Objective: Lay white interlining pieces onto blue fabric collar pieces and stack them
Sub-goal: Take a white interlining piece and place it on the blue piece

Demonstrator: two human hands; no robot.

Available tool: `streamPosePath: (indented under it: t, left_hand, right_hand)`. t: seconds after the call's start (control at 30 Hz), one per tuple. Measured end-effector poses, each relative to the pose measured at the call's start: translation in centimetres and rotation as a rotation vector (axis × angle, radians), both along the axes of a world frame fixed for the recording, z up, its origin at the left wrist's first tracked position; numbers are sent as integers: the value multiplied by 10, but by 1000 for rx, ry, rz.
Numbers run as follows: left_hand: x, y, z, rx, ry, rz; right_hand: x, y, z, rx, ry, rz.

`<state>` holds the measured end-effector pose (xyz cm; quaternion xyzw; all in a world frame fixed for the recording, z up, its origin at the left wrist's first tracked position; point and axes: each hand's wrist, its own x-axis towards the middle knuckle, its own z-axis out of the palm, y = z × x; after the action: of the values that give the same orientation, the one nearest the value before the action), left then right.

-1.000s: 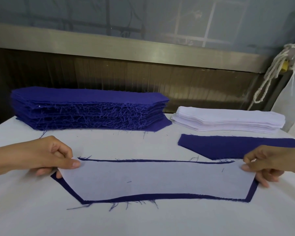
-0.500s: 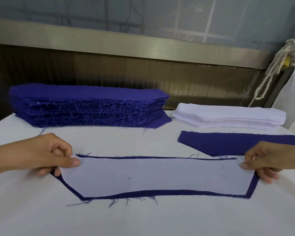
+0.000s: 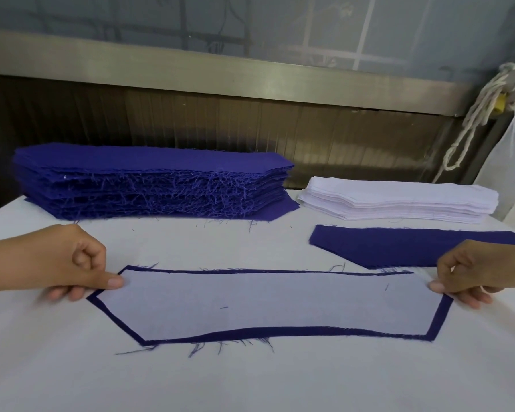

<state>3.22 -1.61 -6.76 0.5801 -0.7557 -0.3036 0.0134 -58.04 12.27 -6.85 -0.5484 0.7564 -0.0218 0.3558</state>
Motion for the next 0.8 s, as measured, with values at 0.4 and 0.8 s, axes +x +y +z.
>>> streamPosePath:
  t: [0.4,0.8]
  left_hand:
    - [12,-5,3,94,-6,28]
    - [-76,12,18,-502,307,-75]
  right_hand:
    - [-20,-6,-11,12,23,-13]
    - [3,-16,30,-563,-38,-531]
